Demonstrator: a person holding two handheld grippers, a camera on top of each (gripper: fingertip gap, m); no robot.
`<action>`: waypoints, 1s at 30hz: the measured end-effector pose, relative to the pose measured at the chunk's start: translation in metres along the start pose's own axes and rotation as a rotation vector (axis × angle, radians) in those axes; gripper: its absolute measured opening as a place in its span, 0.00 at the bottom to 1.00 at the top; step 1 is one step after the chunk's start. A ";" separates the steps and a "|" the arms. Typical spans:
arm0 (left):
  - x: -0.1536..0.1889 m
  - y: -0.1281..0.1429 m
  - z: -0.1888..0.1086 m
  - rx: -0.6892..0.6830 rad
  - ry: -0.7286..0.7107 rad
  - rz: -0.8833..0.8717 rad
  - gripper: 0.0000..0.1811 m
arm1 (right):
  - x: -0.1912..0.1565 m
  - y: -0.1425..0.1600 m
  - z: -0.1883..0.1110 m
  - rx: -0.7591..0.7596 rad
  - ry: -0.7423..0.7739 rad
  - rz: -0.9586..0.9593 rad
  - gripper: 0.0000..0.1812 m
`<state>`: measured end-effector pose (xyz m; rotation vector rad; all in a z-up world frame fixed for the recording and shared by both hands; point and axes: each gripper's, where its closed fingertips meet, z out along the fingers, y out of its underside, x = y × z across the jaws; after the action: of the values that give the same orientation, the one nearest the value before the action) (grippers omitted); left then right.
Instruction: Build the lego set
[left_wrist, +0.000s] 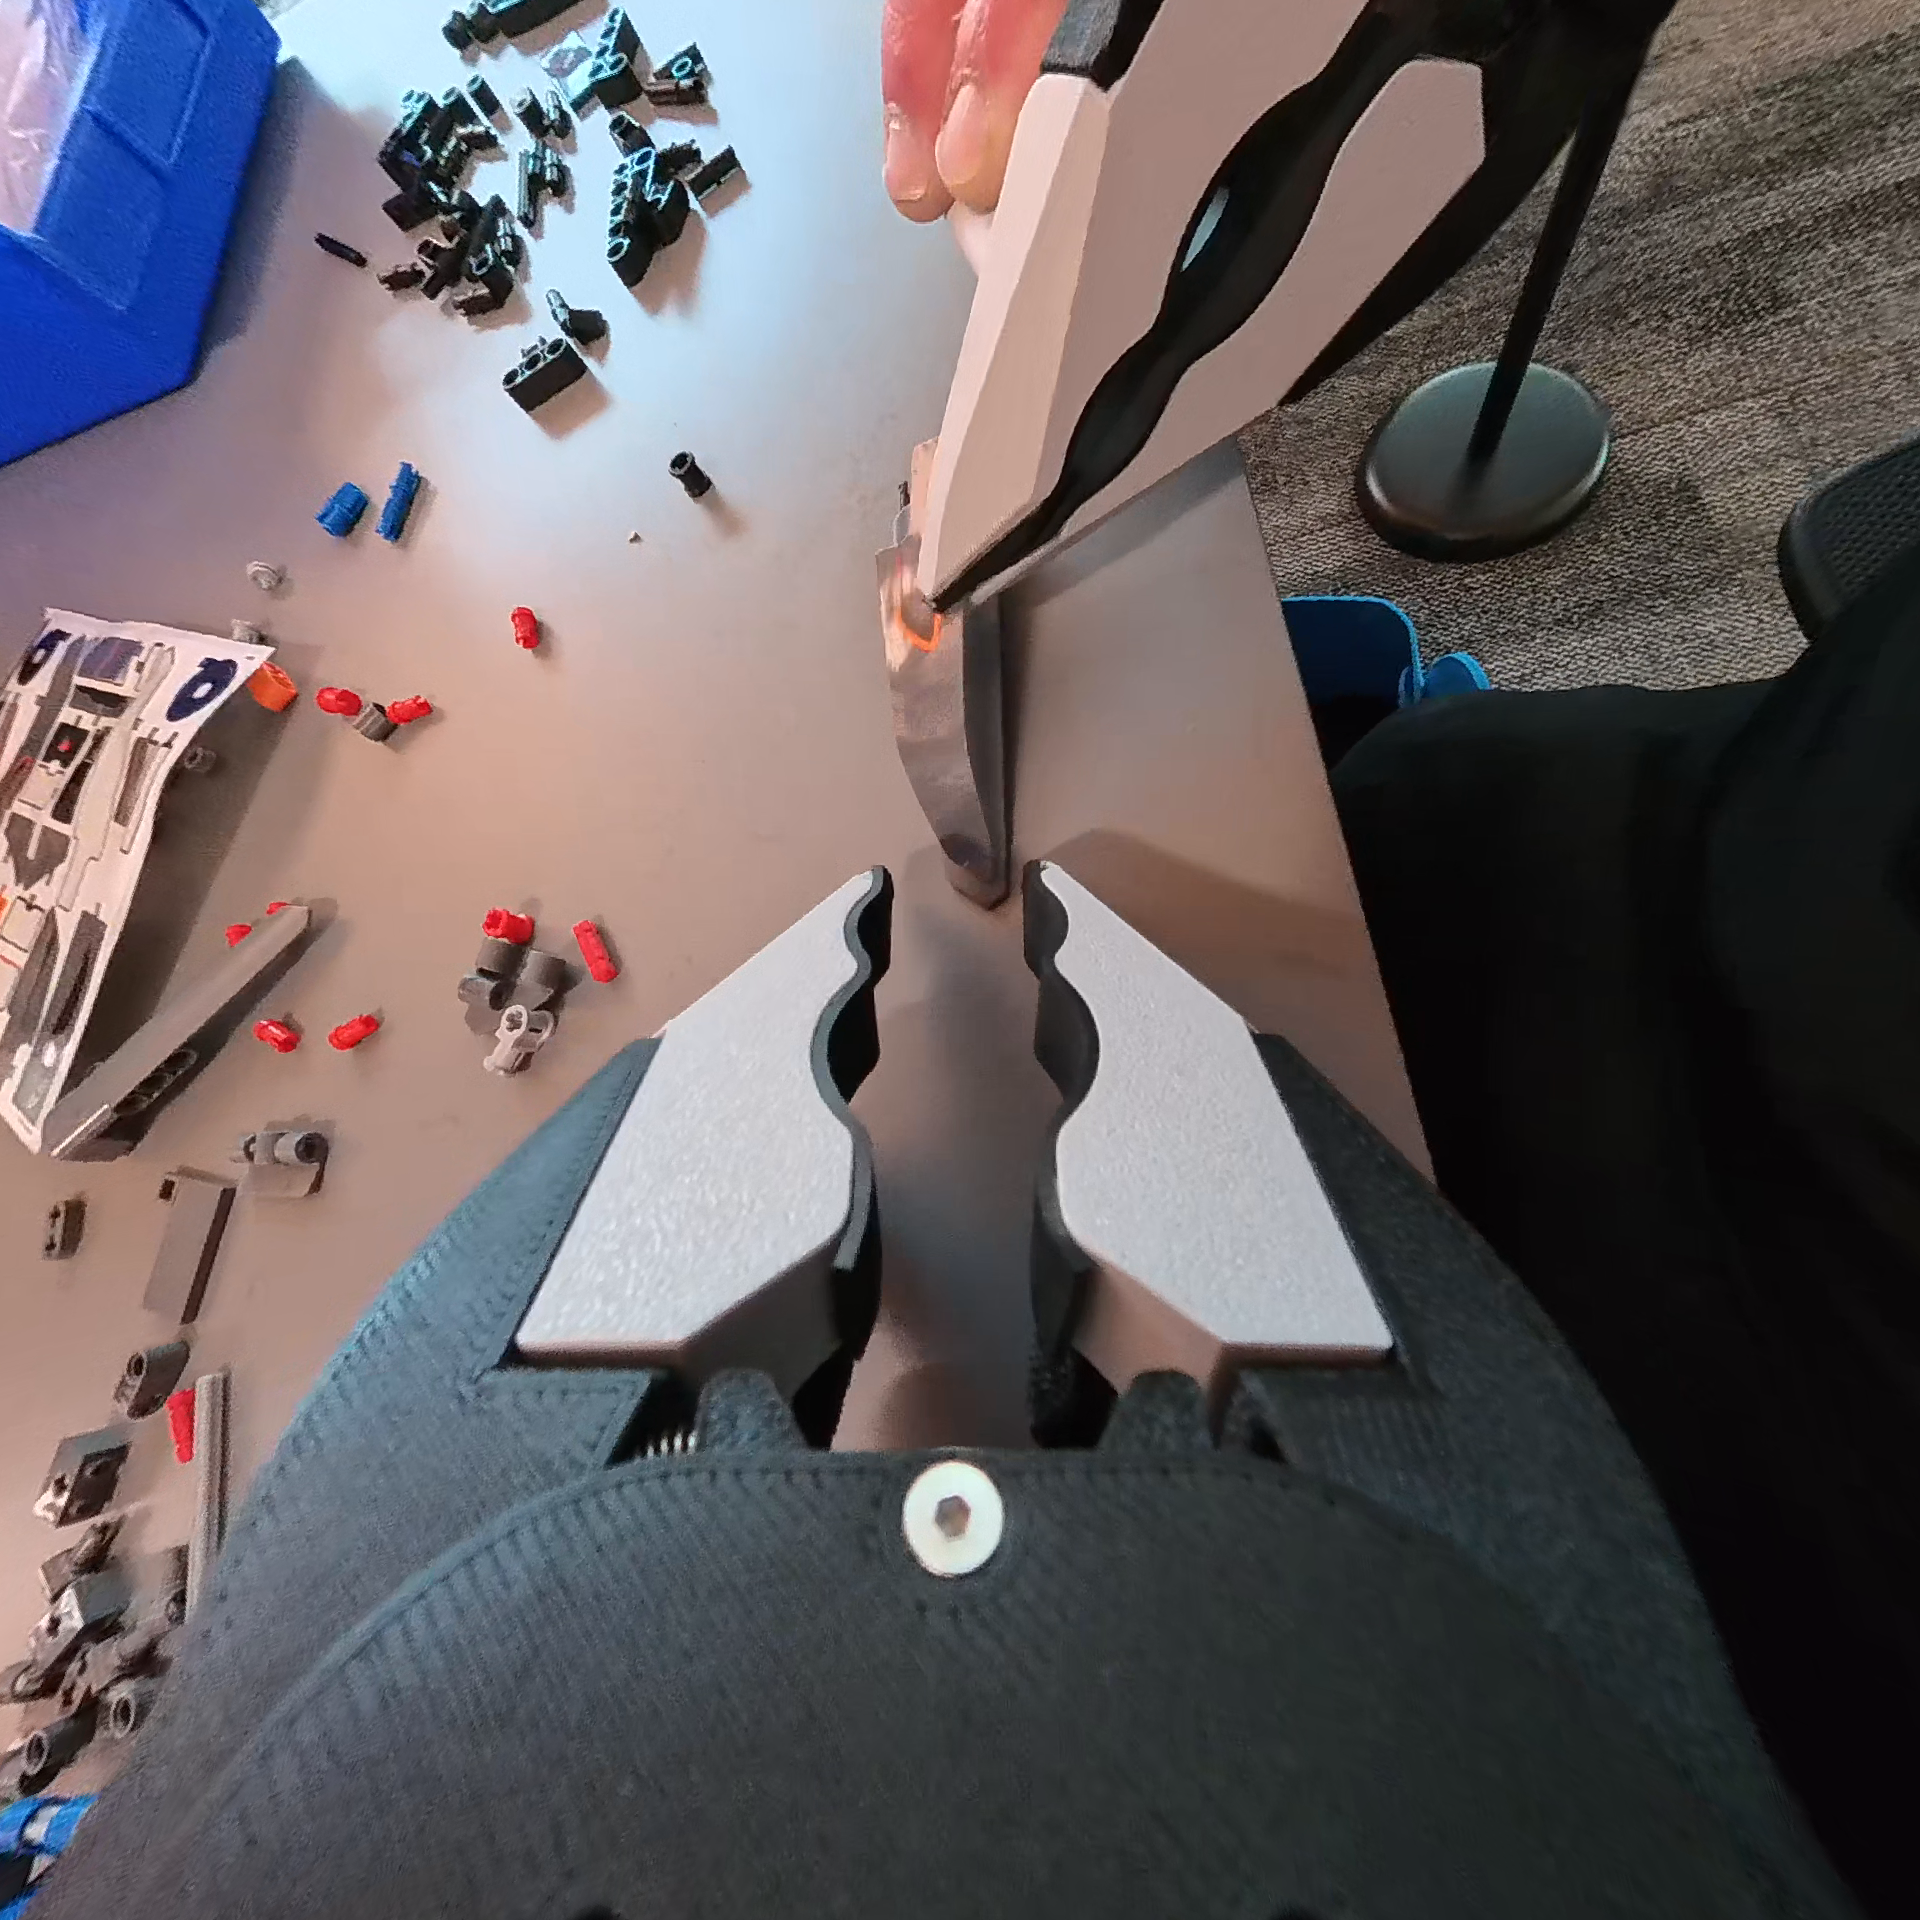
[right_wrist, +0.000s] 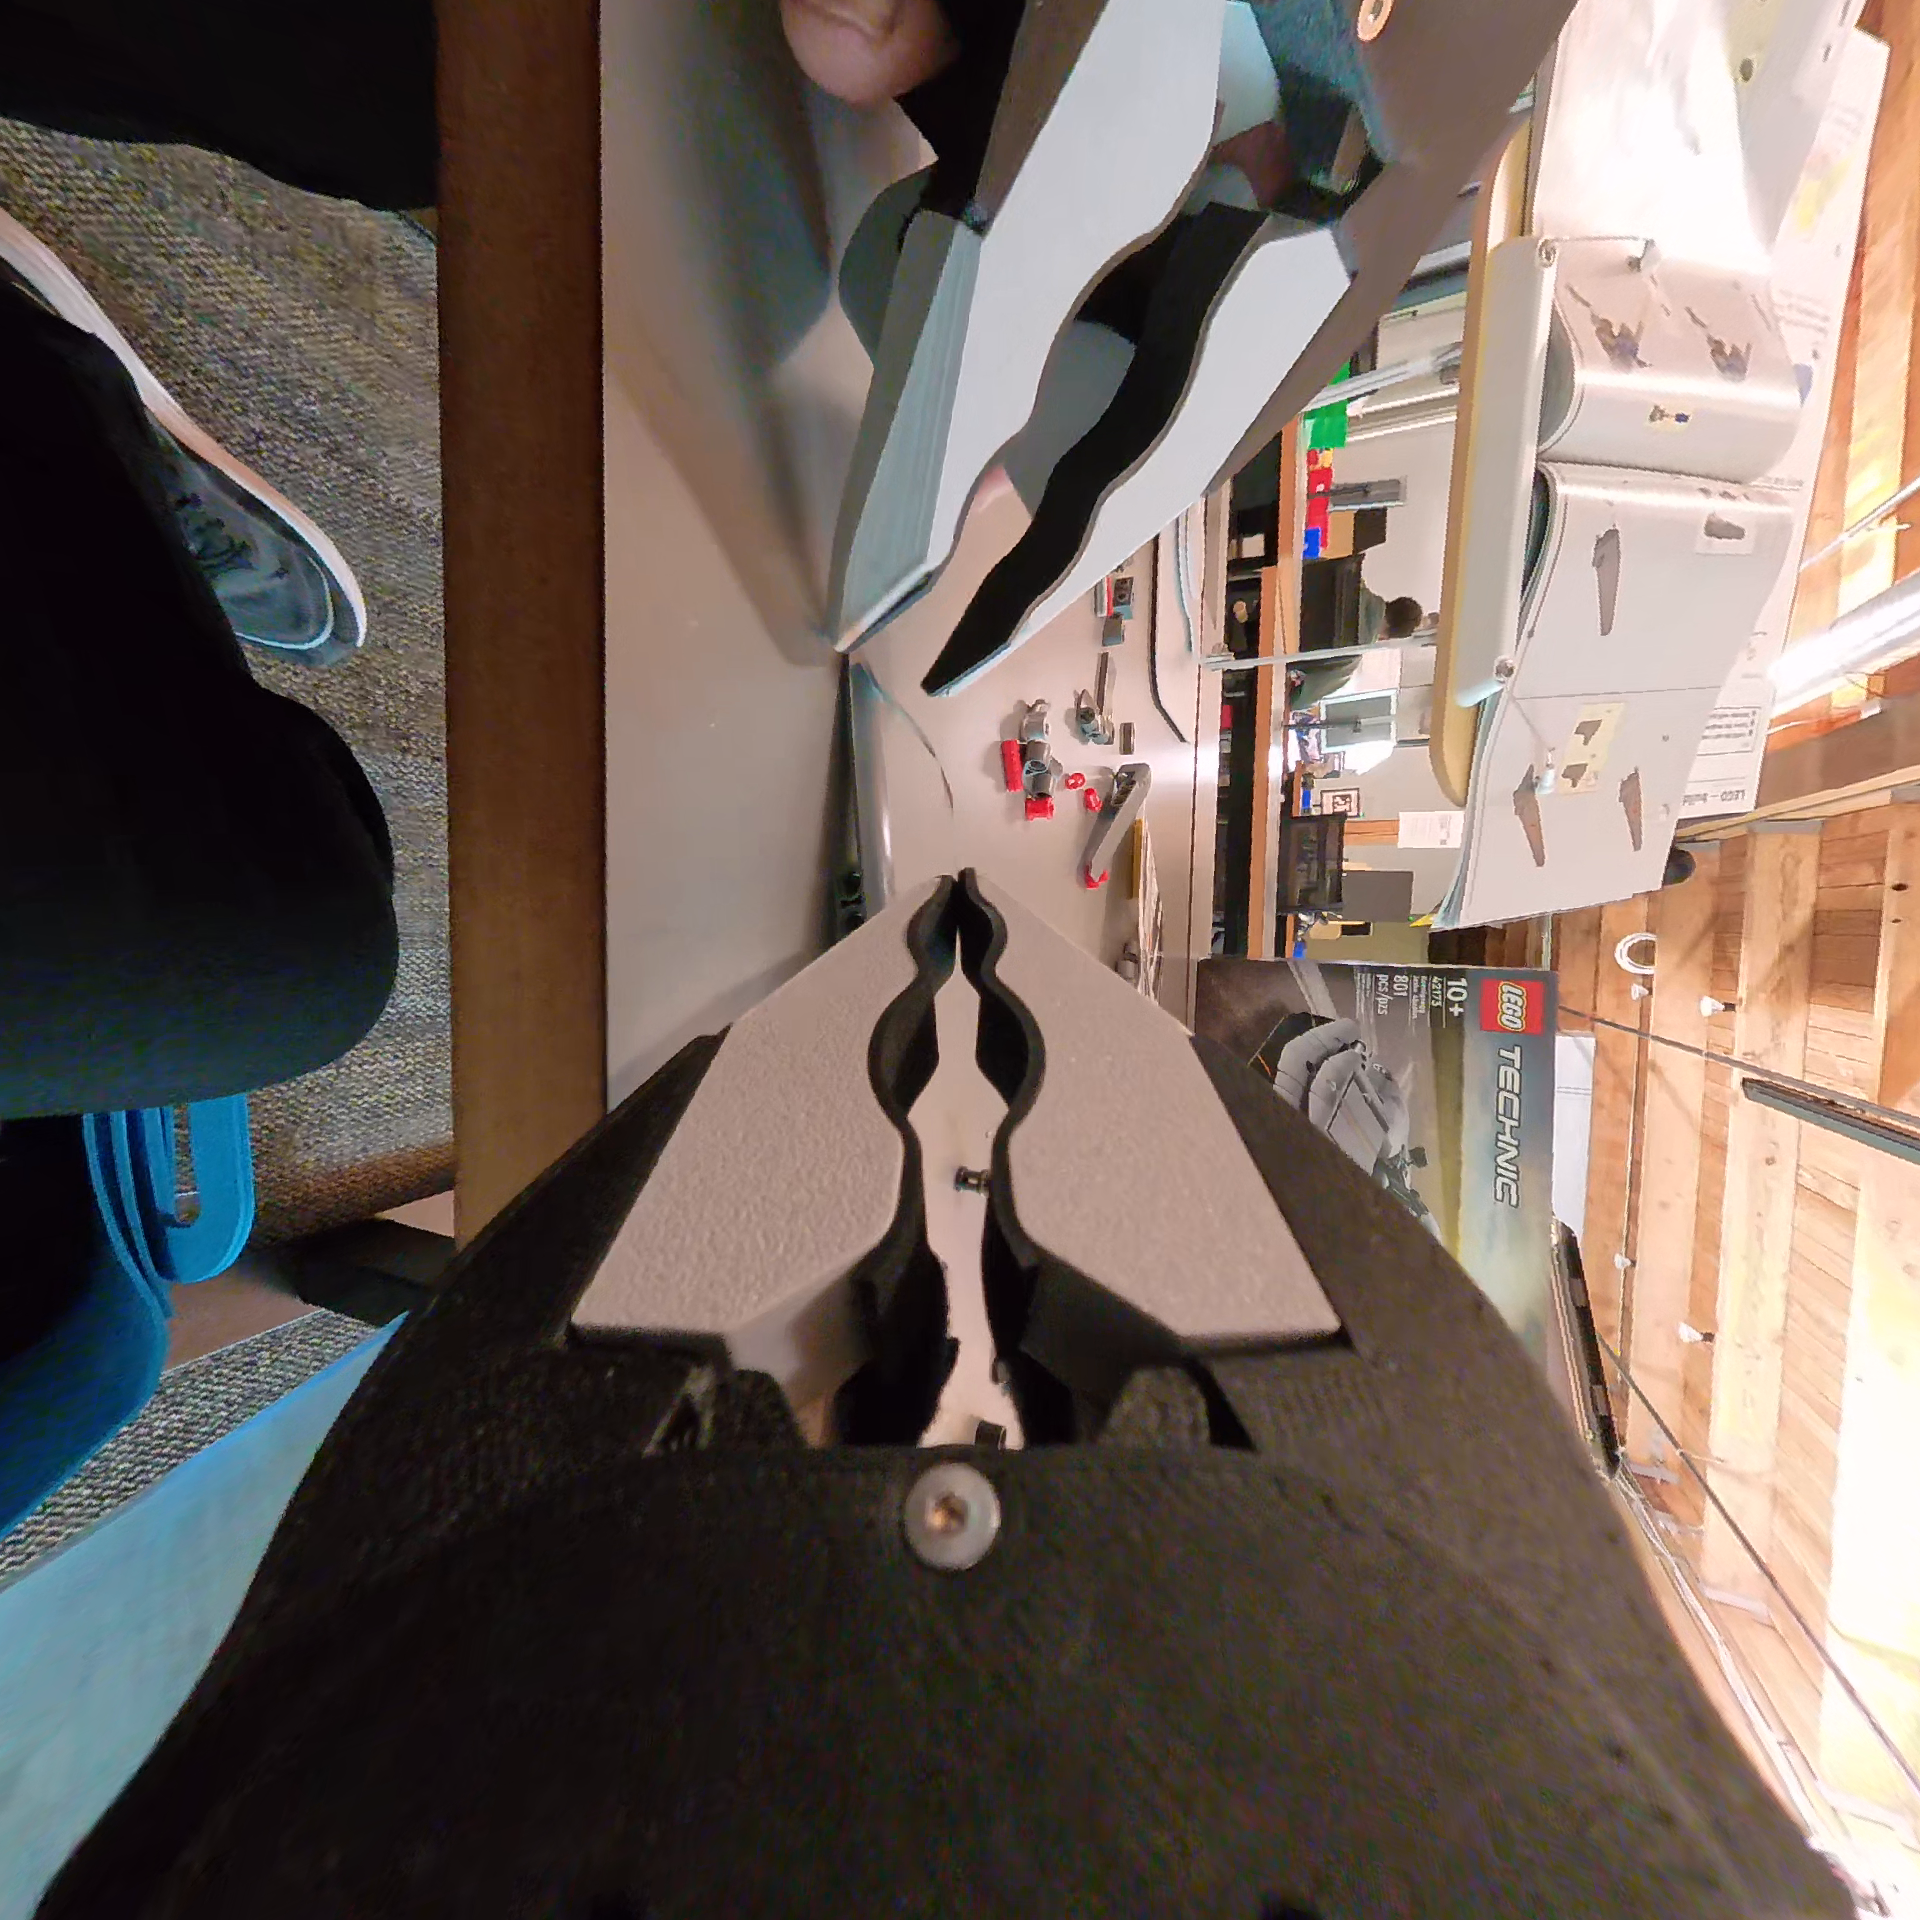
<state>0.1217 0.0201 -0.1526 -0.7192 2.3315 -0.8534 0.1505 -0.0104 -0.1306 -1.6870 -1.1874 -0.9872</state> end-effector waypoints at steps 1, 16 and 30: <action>0.000 0.000 0.000 -0.001 0.003 -0.003 0.12 | 0.000 0.000 0.000 0.000 0.002 0.001 0.00; 0.002 -0.001 0.003 -0.007 0.035 -0.021 0.09 | -0.001 0.001 -0.001 0.010 -0.003 0.005 0.00; 0.002 -0.001 0.002 -0.006 0.034 -0.016 0.09 | -0.006 0.003 -0.001 0.004 -0.011 -0.003 0.00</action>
<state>0.1218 0.0172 -0.1542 -0.7328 2.3620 -0.8719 0.1517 -0.0132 -0.1361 -1.6895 -1.1991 -0.9778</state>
